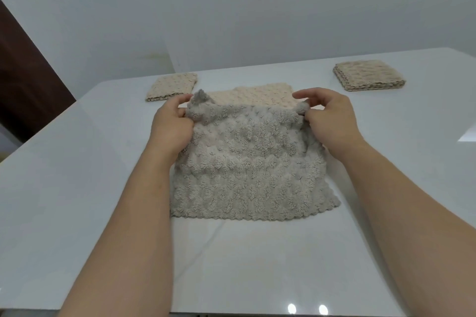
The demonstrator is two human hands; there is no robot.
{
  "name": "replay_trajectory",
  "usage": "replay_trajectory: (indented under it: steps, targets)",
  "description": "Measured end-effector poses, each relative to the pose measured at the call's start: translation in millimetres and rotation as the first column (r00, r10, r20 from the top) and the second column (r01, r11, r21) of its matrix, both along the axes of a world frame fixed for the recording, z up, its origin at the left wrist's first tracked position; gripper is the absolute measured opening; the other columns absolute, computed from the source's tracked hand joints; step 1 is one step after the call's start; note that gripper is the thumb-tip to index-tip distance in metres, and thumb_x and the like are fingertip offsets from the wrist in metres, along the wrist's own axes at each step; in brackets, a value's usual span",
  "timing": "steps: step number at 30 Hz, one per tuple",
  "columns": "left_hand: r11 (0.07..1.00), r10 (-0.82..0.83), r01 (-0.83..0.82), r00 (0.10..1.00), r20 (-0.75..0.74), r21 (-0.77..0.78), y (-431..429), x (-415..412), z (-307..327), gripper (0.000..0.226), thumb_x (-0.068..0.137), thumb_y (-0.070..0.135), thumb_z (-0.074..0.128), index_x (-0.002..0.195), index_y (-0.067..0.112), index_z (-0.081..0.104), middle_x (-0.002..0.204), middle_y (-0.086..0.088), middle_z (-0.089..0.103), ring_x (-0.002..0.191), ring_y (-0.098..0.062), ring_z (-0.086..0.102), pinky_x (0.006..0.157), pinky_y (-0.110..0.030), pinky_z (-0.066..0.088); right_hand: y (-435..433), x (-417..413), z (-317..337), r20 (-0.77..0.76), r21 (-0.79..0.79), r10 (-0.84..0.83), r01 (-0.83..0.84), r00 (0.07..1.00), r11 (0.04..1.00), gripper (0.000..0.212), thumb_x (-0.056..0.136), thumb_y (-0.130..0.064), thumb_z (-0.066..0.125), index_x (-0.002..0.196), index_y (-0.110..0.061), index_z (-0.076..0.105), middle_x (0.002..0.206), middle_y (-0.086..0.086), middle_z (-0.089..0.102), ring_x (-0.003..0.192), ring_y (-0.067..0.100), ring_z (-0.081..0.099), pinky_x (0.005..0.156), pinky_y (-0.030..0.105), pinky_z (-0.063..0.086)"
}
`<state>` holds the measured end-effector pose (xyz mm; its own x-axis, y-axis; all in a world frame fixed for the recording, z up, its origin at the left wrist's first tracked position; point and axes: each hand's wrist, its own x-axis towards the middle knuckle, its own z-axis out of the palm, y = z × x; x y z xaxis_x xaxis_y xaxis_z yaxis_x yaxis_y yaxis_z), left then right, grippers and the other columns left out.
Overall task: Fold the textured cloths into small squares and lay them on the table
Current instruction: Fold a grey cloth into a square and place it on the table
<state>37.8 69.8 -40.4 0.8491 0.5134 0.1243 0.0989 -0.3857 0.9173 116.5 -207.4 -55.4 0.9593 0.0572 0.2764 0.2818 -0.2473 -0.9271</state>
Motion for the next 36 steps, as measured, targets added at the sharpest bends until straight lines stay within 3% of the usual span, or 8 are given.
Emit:
replay_trajectory:
  steps: [6, 10, 16, 20, 25, 28, 31, 36]
  targets:
    - [0.995, 0.097, -0.097, 0.995, -0.021, 0.008, 0, 0, -1, 0.039, 0.07, 0.008, 0.071, 0.103, 0.025, 0.079, 0.082, 0.007, 0.076, 0.074, -0.014, 0.066, 0.071, -0.034, 0.055, 2, 3, -4, -0.028, -0.149, -0.061, 0.056, 0.998, 0.987, 0.029, 0.091, -0.018, 0.052, 0.111, -0.03, 0.069, 0.081, -0.009, 0.065, 0.061, -0.002, 0.057, 0.062, 0.022, 0.041]
    - [0.994, 0.1, -0.102, 0.994, 0.036, 0.046, 1, 2, -5, 0.015, 0.075, 0.036, 0.084, 0.086, 0.028, 0.078, 0.085, 0.005, 0.076, 0.083, -0.018, 0.072, 0.081, -0.037, 0.058, 4, 3, -9, -0.022, -0.351, -0.037, 0.027, 0.999, 0.936, 0.03, 0.097, -0.051, 0.054, 0.11, -0.027, 0.068, 0.1, -0.007, 0.07, 0.096, 0.012, 0.061, 0.081, 0.026, 0.041]
    - [0.976, 0.114, -0.124, 0.991, 0.062, 0.177, 3, -1, -4, 0.046, 0.081, 0.025, 0.079, 0.125, 0.03, 0.072, 0.102, 0.007, 0.074, 0.092, -0.009, 0.07, 0.089, -0.031, 0.056, 2, 3, -10, -0.008, -0.34, -0.004, 0.001, 1.0, 0.941, 0.022, 0.089, -0.021, 0.055, 0.103, -0.03, 0.07, 0.081, -0.004, 0.072, 0.077, 0.015, 0.071, 0.075, 0.026, 0.052]
    - [0.968, 0.108, -0.128, 0.989, 0.103, 0.216, 0, -2, -1, 0.042, 0.08, 0.01, 0.078, 0.117, 0.032, 0.077, 0.1, 0.007, 0.076, 0.086, -0.004, 0.067, 0.085, -0.026, 0.055, 1, 3, -10, 0.076, -0.275, -0.052, 0.071, 0.996, 0.959, 0.031, 0.1, -0.023, 0.05, 0.125, -0.035, 0.063, 0.085, -0.008, 0.068, 0.073, 0.01, 0.066, 0.066, 0.014, 0.045]
    - [0.969, 0.151, -0.179, 0.974, 0.169, 0.168, -6, -4, 3, 0.02, 0.08, 0.017, 0.074, 0.092, 0.032, 0.08, 0.085, 0.015, 0.075, 0.084, -0.009, 0.072, 0.085, -0.036, 0.06, 0, 3, -8, 0.149, -0.175, -0.035, 0.062, 0.988, 0.983, 0.063, 0.094, -0.005, 0.051, 0.146, -0.041, 0.047, 0.11, -0.007, 0.069, 0.087, 0.009, 0.063, 0.085, 0.02, 0.047]
    - [0.977, 0.166, -0.187, 0.969, 0.185, 0.102, -4, -3, 3, 0.013, 0.073, 0.025, 0.071, 0.08, 0.035, 0.077, 0.076, 0.009, 0.075, 0.076, -0.021, 0.075, 0.079, -0.047, 0.062, 0, 4, -6, 0.231, -0.143, -0.101, 0.137, 0.968, 0.98, 0.049, 0.093, -0.013, 0.054, 0.135, -0.036, 0.06, 0.108, -0.011, 0.072, 0.089, 0.008, 0.063, 0.092, 0.028, 0.052]
    - [0.983, 0.142, -0.163, 0.969, 0.205, 0.09, -4, -1, 3, 0.008, 0.074, 0.035, 0.07, 0.081, 0.037, 0.074, 0.078, 0.008, 0.075, 0.082, -0.019, 0.074, 0.083, -0.048, 0.061, 1, 6, -6, 0.333, -0.134, -0.136, 0.19, 0.933, 0.973, 0.027, 0.094, -0.019, 0.06, 0.117, -0.027, 0.072, 0.101, -0.014, 0.071, 0.082, 0.001, 0.056, 0.084, 0.018, 0.045]
    - [0.983, 0.13, -0.155, 0.964, 0.232, 0.096, -11, -3, 8, 0.007, 0.078, 0.036, 0.07, 0.083, 0.033, 0.074, 0.082, 0.011, 0.075, 0.086, -0.017, 0.073, 0.087, -0.046, 0.059, 1, 6, -5, 0.356, -0.154, -0.186, 0.253, 0.916, 0.955, 0.014, 0.095, -0.031, 0.062, 0.103, -0.024, 0.071, 0.099, -0.011, 0.07, 0.086, 0.011, 0.06, 0.078, 0.025, 0.043]
